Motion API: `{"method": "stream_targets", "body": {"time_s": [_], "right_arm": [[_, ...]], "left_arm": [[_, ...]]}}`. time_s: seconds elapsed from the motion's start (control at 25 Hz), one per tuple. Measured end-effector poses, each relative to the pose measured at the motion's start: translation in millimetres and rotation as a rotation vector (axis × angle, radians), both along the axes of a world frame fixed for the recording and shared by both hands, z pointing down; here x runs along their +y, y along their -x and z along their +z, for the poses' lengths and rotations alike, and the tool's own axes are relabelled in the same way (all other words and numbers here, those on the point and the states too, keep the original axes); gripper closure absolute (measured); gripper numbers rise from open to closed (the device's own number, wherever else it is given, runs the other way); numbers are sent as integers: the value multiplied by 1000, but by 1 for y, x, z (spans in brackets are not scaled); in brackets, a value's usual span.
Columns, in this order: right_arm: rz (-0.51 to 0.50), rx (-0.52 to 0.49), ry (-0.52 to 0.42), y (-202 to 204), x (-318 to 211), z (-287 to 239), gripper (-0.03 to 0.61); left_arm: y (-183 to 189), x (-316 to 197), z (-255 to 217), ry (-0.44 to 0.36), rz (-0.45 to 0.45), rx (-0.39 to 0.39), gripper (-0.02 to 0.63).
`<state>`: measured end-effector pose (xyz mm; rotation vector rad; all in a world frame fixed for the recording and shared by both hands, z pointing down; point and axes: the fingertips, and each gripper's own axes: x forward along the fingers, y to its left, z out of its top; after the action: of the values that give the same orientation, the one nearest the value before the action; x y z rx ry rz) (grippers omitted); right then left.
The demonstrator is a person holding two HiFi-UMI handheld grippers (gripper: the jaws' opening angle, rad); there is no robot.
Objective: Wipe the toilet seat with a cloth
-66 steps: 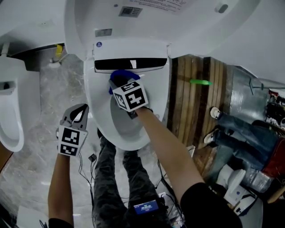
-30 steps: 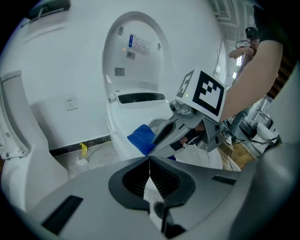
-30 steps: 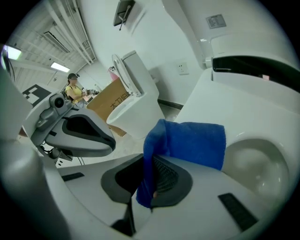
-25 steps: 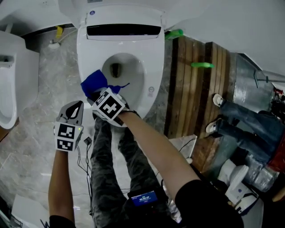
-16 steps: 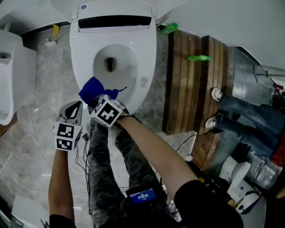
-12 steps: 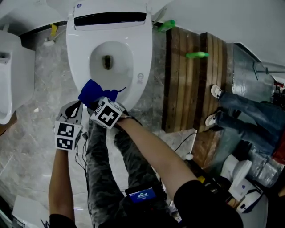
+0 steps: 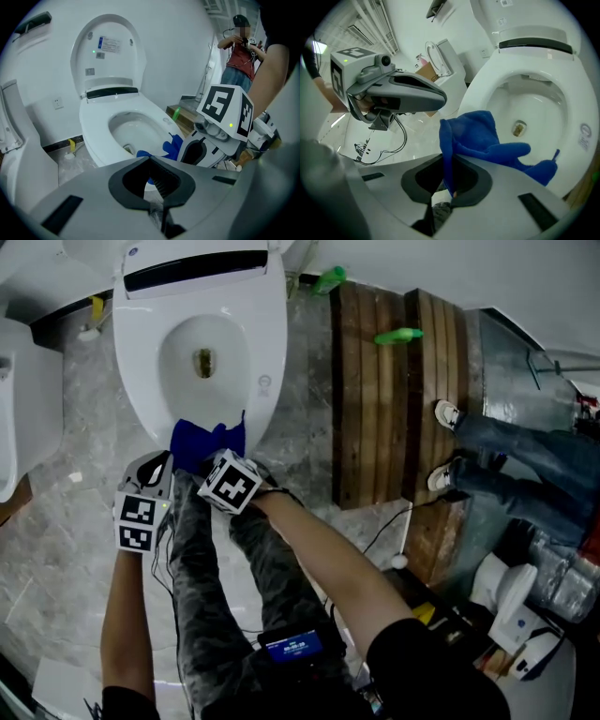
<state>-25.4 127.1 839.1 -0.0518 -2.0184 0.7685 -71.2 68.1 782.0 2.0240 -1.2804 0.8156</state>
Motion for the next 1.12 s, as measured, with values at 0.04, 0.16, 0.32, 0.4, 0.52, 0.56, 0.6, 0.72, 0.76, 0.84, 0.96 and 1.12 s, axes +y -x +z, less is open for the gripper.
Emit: {"method": "stream_targets", "body": {"time_s": [0.04,0.16,0.32,0.4,0.52,0.56,0.6,0.72,0.76,0.84,0.96,1.12], "right_arm": [[5,4,-2,-8,1,1,534],[33,15,-14,-29,-4,3,534],[96,7,-7,-47,-18,2,534],[121,18,-23,-59,-28,4,534],[169,22,-51,-74,-47,9,534],[186,21,-57,-79,-53,9,534],[202,22,-62,-83,-60,8,534],[247,27,-72,-95,-78,8,534],[260,29,-74,-97,-84,9,534],[287,32,-81,-100,-97,9,534],[325,37,-91,-100,-116,9,534],[361,47,-99,-97,-140,9,534]], "left_arm": [[-6,1,0,1,6,-1,601],[-22,1,0,3,23,-2,601],[-42,-6,-6,-11,45,6,601],[-51,-11,-7,-12,64,6,601],[-61,-17,-6,-2,84,1,601],[-64,-19,-6,1,90,0,601],[-66,-20,-6,4,97,-1,601],[-72,-24,-5,13,117,-2,601],[-73,-25,-5,16,124,-2,601],[-71,-31,-3,20,141,-3,601],[-65,-43,-1,25,159,-3,601],[-57,-61,2,30,186,3,601]]}}
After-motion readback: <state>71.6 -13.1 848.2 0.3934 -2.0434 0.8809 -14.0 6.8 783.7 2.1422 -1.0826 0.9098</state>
